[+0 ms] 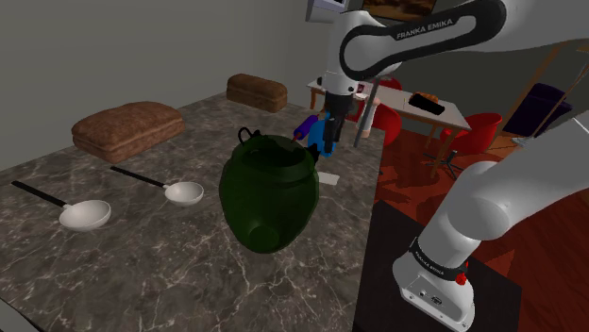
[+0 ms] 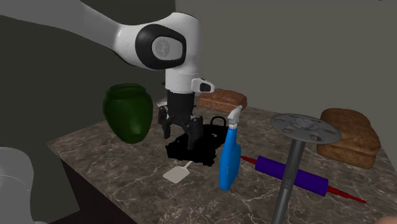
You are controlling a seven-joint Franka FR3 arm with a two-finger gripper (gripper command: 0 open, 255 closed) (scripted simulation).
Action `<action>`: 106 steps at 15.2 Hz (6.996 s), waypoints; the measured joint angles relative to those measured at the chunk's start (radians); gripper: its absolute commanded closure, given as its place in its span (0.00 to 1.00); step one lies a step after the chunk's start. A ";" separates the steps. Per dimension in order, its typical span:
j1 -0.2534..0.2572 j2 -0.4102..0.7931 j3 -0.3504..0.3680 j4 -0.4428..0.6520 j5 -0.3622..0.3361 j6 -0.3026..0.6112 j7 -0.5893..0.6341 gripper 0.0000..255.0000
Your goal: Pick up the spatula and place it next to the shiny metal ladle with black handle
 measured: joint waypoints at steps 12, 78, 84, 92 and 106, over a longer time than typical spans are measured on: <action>0.012 0.192 0.029 -0.072 -0.057 0.221 -0.011 0.00; 0.049 0.452 -0.010 0.225 0.095 0.369 0.093 0.00; 0.068 0.391 0.017 0.119 -0.025 0.457 0.240 0.00; 0.067 0.421 0.017 0.099 -0.031 0.508 0.244 0.00; 0.067 0.417 0.017 0.102 -0.031 0.501 0.244 1.00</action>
